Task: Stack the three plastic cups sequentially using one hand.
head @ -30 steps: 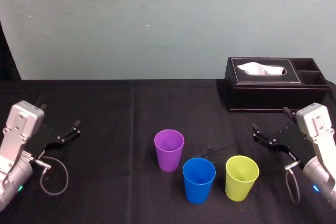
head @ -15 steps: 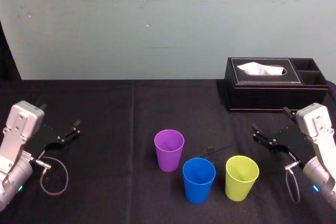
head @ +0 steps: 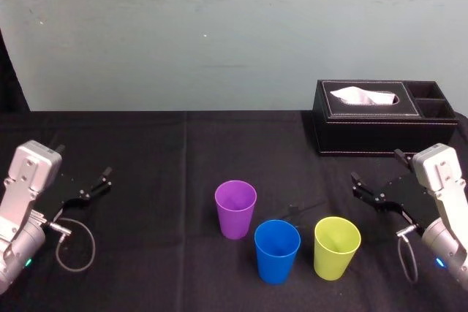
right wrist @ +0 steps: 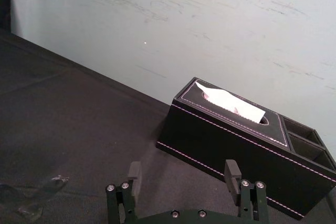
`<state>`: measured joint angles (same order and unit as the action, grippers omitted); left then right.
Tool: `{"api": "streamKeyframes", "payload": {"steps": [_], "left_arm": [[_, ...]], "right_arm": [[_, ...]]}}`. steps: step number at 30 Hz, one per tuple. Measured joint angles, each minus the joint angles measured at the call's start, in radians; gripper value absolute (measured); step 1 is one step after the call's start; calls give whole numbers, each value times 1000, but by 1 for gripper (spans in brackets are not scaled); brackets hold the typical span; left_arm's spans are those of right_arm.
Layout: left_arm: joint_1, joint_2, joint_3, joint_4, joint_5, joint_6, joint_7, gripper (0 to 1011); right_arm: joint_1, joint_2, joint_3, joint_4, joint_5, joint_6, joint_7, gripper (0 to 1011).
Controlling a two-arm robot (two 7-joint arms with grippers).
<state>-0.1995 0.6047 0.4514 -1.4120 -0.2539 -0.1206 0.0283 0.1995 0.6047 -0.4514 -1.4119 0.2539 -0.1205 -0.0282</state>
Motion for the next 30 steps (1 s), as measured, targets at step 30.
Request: {"api": "streamKeyframes", "payload": {"steps": [30], "left_arm": [[0, 0, 0, 0, 0, 0, 0, 1000]], "right_arm": [[-189, 54, 143, -216, 150, 12, 91, 1000]]}}
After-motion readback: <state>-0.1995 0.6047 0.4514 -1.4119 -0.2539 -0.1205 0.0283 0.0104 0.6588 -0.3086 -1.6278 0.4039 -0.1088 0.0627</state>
